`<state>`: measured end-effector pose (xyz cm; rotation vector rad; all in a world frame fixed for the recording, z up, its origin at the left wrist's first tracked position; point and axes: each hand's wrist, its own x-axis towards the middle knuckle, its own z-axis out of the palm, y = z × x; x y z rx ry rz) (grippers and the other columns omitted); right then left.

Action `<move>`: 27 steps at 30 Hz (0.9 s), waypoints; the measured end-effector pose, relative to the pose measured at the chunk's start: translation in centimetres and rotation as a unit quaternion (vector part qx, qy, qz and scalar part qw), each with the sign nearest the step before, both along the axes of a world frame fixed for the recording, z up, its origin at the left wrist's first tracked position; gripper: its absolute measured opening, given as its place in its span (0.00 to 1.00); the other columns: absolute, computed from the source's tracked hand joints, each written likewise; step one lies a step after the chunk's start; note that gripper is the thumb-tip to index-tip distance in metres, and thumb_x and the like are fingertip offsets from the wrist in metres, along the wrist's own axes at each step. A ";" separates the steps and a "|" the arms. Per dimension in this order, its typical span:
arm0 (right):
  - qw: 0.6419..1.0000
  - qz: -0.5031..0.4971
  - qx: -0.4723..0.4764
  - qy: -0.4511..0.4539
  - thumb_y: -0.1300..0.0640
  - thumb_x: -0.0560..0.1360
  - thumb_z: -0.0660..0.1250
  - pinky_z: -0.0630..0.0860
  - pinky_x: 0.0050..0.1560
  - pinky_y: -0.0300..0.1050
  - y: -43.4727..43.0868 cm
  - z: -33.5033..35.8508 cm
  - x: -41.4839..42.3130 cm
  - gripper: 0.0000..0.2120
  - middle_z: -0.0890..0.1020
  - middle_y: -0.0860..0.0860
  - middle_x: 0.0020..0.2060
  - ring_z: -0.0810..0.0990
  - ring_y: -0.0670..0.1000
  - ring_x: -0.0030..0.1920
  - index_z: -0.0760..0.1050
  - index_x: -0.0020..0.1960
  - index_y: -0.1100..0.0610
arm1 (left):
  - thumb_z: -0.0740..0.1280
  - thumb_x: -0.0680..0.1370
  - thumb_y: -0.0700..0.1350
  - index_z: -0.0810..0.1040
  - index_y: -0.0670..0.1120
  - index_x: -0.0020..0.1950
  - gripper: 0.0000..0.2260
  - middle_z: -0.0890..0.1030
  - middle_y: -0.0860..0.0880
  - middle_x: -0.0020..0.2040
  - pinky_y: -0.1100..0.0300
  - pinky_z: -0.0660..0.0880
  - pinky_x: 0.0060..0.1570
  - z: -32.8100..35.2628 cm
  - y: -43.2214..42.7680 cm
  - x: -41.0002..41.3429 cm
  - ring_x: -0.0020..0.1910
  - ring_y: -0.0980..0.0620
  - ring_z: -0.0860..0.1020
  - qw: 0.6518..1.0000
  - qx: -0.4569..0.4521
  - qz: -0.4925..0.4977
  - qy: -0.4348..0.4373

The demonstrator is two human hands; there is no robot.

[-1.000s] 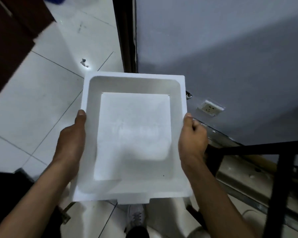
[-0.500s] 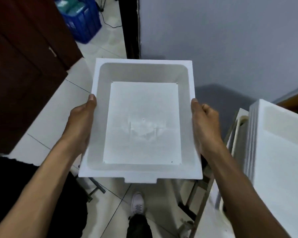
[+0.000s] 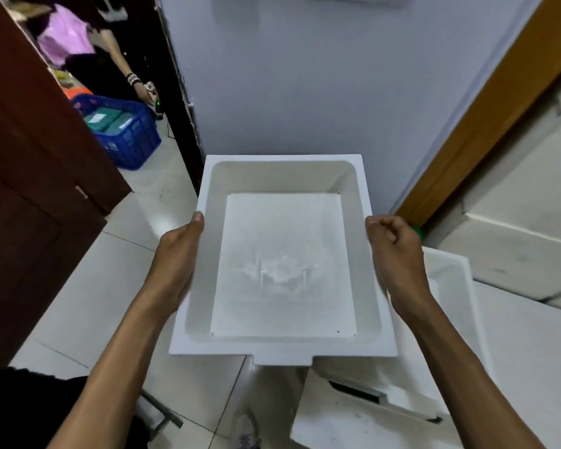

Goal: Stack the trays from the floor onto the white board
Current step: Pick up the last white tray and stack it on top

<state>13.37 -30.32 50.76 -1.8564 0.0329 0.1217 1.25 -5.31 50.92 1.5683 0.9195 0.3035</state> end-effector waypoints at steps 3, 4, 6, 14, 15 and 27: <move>1.000 -0.025 -0.006 -0.014 0.50 0.79 0.64 0.72 0.35 0.32 -4.0 0.9 0.3 0.09 0.80 0.48 0.39 0.76 0.44 0.38 0.77 0.53 0.54 | 0.59 0.82 0.59 0.80 0.50 0.42 0.18 0.84 0.52 0.36 0.56 0.76 0.44 1.2 -3.5 1.8 0.39 0.50 0.82 1.000 0.013 -0.026 -0.001; 0.999 -0.032 -0.009 -0.018 0.49 0.79 0.64 0.73 0.38 0.37 -5.4 1.0 0.3 0.10 0.80 0.50 0.40 0.76 0.45 0.38 0.77 0.53 0.54 | 0.59 0.82 0.59 0.79 0.50 0.42 0.18 0.83 0.51 0.38 0.56 0.75 0.44 1.4 -4.6 2.3 0.39 0.49 0.81 0.999 0.011 -0.033 -0.004; 0.999 -0.048 -0.014 -0.017 0.48 0.79 0.64 0.75 0.42 0.43 -8.0 1.1 0.4 0.10 0.82 0.50 0.42 0.79 0.48 0.42 0.78 0.53 0.53 | 0.60 0.82 0.58 0.78 0.47 0.41 0.18 0.81 0.48 0.40 0.56 0.73 0.43 1.5 -6.8 3.3 0.39 0.47 0.78 0.999 0.005 -0.043 -0.011; 0.995 -0.091 -0.035 -0.012 0.47 0.79 0.64 0.71 0.38 0.39 -17.2 -1.3 0.0 0.10 0.78 0.46 0.39 0.75 0.45 0.38 0.77 0.54 0.51 | 0.59 0.80 0.61 0.77 0.35 0.47 0.27 0.75 0.44 0.38 0.56 0.67 0.40 -2.1 -14.4 5.8 0.37 0.49 0.74 0.994 0.009 -0.107 0.007; 0.995 -0.094 -0.035 -0.006 0.47 0.79 0.64 0.70 0.38 0.39 -17.9 -1.7 0.0 0.10 0.78 0.46 0.39 0.75 0.44 0.38 0.77 0.55 0.51 | 0.59 0.80 0.61 0.78 0.36 0.48 0.27 0.77 0.41 0.38 0.55 0.68 0.40 -2.5 -15.1 5.9 0.38 0.47 0.75 0.994 0.011 -0.110 0.011; 0.992 -0.120 -0.016 0.035 0.48 0.78 0.65 0.73 0.39 0.41 -21.2 -6.2 -0.5 0.12 0.78 0.46 0.39 0.77 0.46 0.39 0.76 0.58 0.53 | 0.58 0.81 0.60 0.73 0.39 0.42 0.24 0.67 0.46 0.34 0.57 0.61 0.34 -5.7 -18.9 7.1 0.34 0.50 0.66 0.987 0.053 -0.131 0.070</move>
